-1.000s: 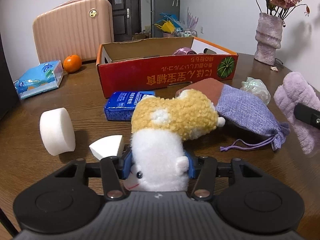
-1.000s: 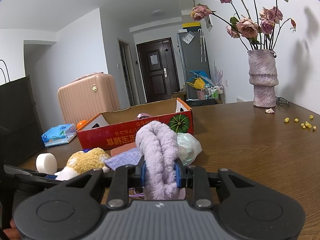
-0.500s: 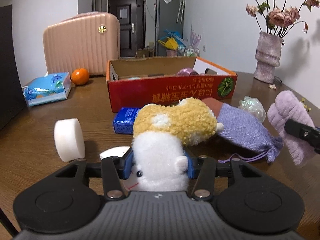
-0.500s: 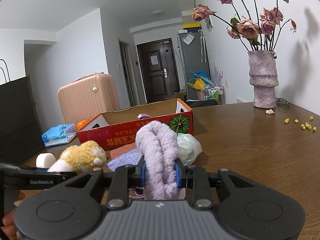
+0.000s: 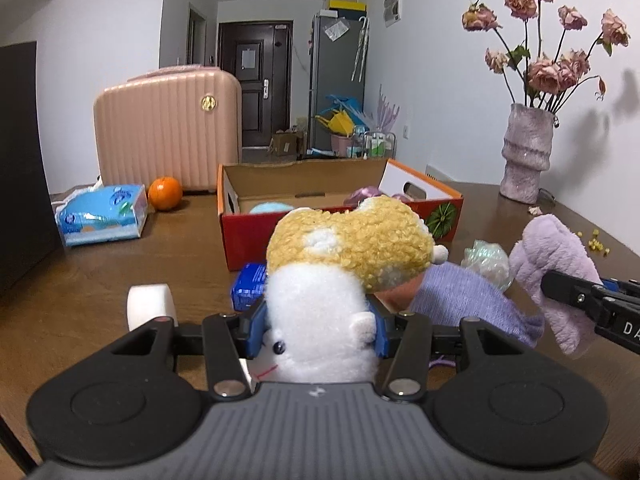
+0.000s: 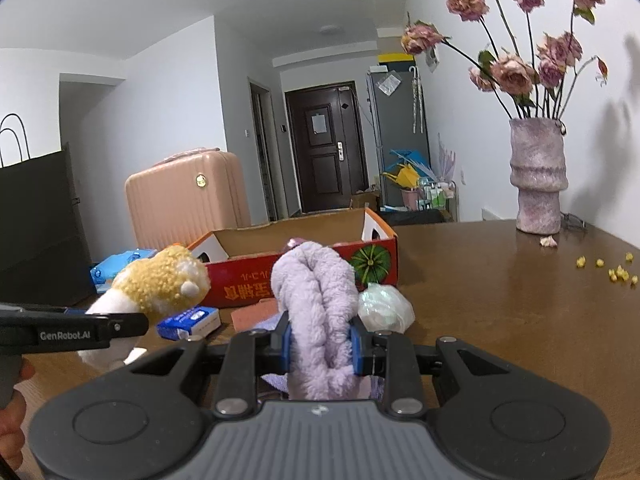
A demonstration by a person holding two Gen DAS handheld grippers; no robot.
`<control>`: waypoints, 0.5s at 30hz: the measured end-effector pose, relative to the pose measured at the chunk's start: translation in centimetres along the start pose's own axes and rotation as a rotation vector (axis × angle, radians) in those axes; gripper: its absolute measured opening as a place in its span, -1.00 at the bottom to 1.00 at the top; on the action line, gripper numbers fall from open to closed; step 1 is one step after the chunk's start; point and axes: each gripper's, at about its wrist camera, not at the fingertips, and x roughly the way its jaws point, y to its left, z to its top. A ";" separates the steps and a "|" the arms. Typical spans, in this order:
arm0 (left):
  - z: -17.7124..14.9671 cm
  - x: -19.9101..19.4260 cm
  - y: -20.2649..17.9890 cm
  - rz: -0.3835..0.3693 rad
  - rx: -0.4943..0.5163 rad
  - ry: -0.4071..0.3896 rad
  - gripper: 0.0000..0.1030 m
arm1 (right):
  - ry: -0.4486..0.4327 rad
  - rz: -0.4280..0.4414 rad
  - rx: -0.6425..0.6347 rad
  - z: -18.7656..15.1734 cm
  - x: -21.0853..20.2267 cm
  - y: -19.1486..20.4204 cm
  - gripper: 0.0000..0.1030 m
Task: Organize soft objects
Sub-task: 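Carry the sheep plush and lilac sock with both grippers over the cardboard box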
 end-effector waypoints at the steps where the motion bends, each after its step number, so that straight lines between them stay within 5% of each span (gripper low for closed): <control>1: 0.2 -0.1 -0.1 -0.001 0.000 -0.005 -0.03 | -0.003 0.002 -0.004 0.2 0.0 0.1 -0.50; 15: 2.9 -0.7 -0.2 0.001 -0.007 -0.074 -0.03 | -0.049 0.001 -0.047 3.2 1.1 1.1 -0.50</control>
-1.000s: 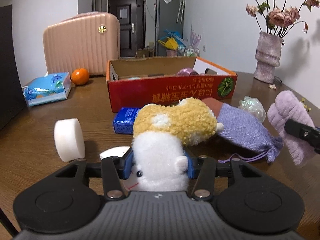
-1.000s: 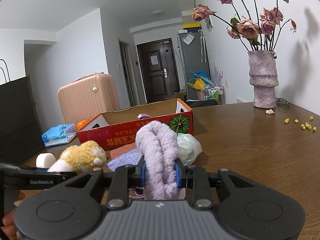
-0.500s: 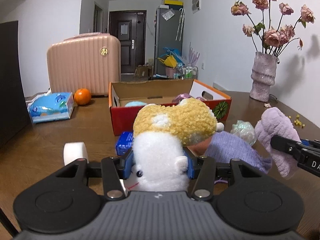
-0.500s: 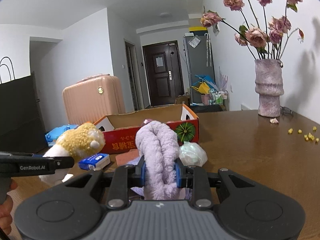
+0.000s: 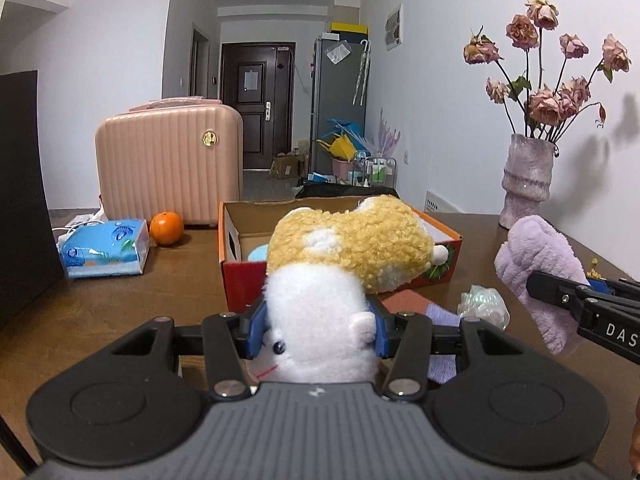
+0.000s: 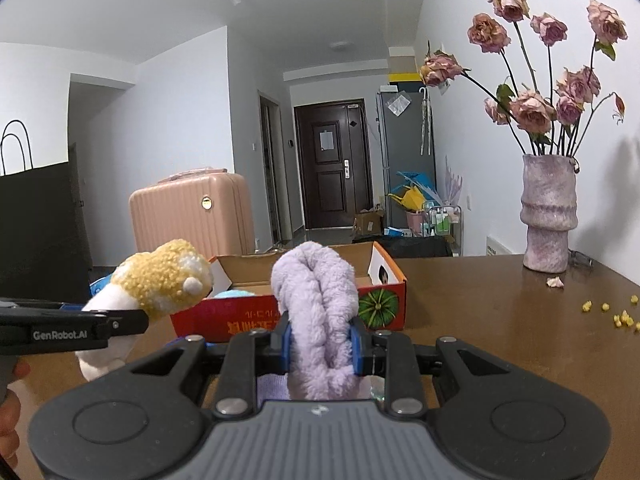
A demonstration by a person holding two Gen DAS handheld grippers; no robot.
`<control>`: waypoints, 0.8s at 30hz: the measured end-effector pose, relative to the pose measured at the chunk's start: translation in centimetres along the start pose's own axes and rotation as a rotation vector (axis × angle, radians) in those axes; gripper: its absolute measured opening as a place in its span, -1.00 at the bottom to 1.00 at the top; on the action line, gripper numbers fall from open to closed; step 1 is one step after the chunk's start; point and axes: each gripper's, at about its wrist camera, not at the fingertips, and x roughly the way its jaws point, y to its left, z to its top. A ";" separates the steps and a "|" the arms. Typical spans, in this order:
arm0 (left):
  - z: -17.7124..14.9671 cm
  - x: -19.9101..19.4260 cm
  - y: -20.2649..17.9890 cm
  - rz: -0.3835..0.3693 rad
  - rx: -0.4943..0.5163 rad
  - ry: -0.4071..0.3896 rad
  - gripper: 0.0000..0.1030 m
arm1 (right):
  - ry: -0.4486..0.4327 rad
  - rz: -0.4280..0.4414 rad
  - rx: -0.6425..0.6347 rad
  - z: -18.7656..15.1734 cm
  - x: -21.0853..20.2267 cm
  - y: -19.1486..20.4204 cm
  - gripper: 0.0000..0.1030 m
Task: Organize soft objects
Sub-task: 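Carry the sheep plush and lilac sock with both grippers over the cardboard box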
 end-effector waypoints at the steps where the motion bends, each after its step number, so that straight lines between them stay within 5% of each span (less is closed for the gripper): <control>1: 0.2 0.1 0.0 0.001 -0.001 -0.003 -0.03 | -0.002 -0.001 -0.003 0.2 0.2 0.0 -0.50; 24: 4.1 4.0 -0.2 0.011 -0.040 -0.042 -0.03 | -0.048 -0.003 -0.026 4.0 5.7 -0.3 -0.50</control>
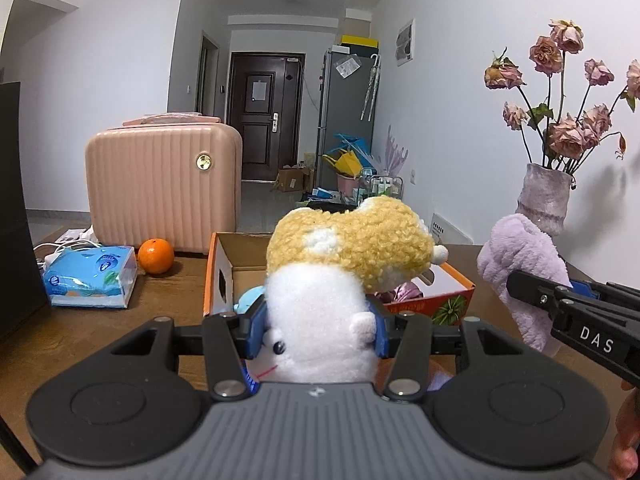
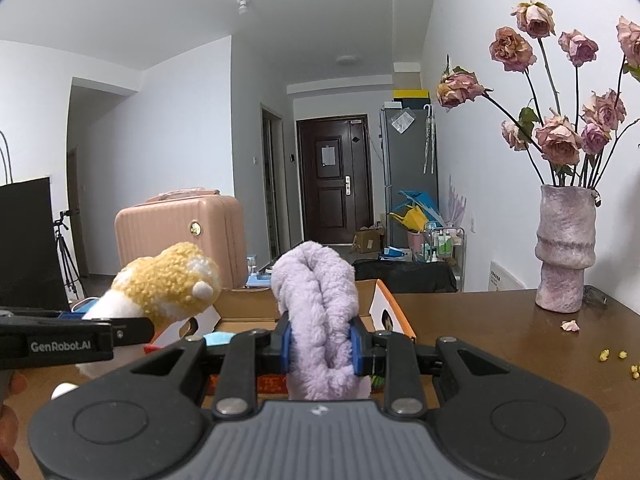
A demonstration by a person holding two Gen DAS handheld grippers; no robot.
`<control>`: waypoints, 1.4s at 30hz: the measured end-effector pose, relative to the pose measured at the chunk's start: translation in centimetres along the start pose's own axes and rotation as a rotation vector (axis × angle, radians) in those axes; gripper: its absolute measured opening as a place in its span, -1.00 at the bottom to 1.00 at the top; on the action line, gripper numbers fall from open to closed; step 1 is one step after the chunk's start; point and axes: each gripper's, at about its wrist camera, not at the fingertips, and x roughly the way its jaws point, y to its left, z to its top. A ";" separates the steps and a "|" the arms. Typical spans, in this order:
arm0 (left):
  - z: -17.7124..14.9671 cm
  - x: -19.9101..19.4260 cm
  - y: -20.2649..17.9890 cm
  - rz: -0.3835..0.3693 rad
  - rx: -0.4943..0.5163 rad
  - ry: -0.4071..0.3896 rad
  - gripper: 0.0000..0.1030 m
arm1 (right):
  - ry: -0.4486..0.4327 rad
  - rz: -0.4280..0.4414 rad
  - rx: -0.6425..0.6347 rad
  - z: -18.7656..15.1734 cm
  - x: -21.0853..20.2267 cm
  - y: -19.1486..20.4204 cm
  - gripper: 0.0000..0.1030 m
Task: Organize soft objects
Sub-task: 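Carry the sheep plush and lilac sock with both grippers over the cardboard box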
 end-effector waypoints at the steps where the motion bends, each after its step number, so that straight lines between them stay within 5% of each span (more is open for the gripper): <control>1: 0.1 0.3 -0.1 0.000 -0.001 -0.001 -0.03 | 0.000 0.001 0.000 0.1 0.3 -0.1 -0.50; 42: 5.3 11.4 0.7 0.093 -0.057 -0.004 -0.03 | -0.008 0.034 -0.036 5.0 13.0 -1.4 -0.49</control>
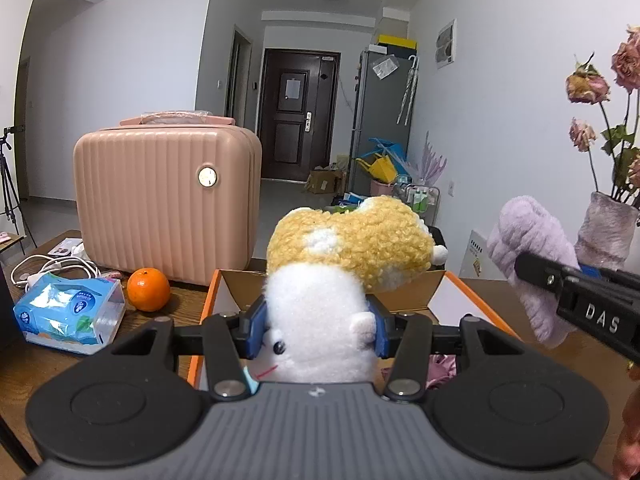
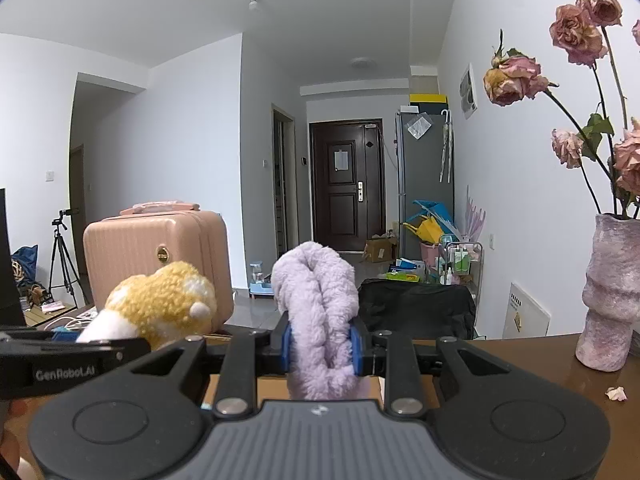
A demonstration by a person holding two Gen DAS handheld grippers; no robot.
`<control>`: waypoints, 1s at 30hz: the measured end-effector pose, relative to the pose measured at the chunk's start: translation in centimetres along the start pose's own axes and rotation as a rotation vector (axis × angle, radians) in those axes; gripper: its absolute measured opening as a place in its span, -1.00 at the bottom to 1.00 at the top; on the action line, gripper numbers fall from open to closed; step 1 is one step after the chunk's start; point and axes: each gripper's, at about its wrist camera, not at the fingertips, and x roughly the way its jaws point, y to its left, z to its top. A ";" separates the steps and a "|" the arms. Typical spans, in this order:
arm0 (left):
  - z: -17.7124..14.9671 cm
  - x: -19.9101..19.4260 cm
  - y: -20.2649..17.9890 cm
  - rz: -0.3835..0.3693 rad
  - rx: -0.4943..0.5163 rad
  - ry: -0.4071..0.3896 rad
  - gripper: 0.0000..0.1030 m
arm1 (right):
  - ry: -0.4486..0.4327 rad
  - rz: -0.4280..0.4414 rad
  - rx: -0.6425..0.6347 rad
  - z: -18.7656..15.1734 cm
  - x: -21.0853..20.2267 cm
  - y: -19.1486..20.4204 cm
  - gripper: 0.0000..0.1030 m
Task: Organize soft objects
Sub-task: 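Carry the sheep plush and lilac sock with both grippers over the cardboard box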
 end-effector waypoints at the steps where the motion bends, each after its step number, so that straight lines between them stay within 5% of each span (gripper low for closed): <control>1: 0.0 0.2 -0.1 0.003 0.001 0.004 -0.03 | 0.004 0.000 0.000 0.0 0.3 -0.1 -0.49; 30: -2.0 7.2 1.2 0.103 0.019 0.133 -0.03 | 0.234 -0.019 -0.006 -4.2 8.4 0.0 -0.49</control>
